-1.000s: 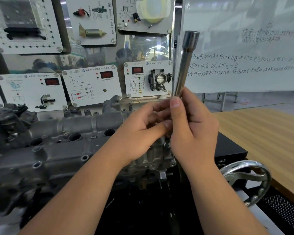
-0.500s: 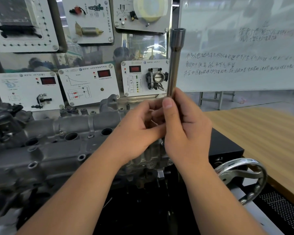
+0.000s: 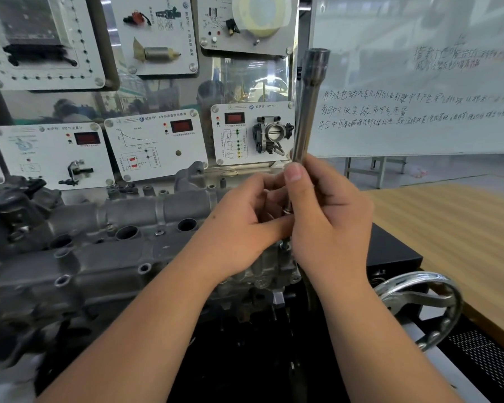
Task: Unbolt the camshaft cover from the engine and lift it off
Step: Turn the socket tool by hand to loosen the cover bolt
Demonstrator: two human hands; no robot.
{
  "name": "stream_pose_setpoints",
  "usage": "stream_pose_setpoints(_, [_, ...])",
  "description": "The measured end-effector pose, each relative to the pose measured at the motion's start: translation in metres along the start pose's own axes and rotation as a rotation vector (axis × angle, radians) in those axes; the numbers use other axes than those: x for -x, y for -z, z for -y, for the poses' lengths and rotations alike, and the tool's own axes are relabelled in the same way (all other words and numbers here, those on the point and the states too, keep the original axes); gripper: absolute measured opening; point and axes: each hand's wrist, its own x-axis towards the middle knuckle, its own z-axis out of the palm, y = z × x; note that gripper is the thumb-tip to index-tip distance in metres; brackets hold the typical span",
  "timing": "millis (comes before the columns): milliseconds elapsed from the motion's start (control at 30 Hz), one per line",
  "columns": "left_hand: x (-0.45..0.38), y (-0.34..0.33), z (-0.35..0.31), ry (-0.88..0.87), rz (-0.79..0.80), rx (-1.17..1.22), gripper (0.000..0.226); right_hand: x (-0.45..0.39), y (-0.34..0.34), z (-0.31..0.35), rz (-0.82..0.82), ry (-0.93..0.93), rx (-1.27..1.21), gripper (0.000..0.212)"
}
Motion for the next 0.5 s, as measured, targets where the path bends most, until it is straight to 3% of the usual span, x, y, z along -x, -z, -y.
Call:
stream_pose_setpoints(233, [0.0000, 0.0035, 0.0004, 0.020, 0.115, 0.190, 0.046, -0.0004, 0.0006, -0.0012, 0.027, 0.043, -0.011, 0.033])
stream_pose_setpoints(500, [-0.0016, 0.0019, 0.0017, 0.003, -0.009, 0.055, 0.044, -0.0011, -0.0002, 0.0022, 0.049, 0.050, 0.044, 0.011])
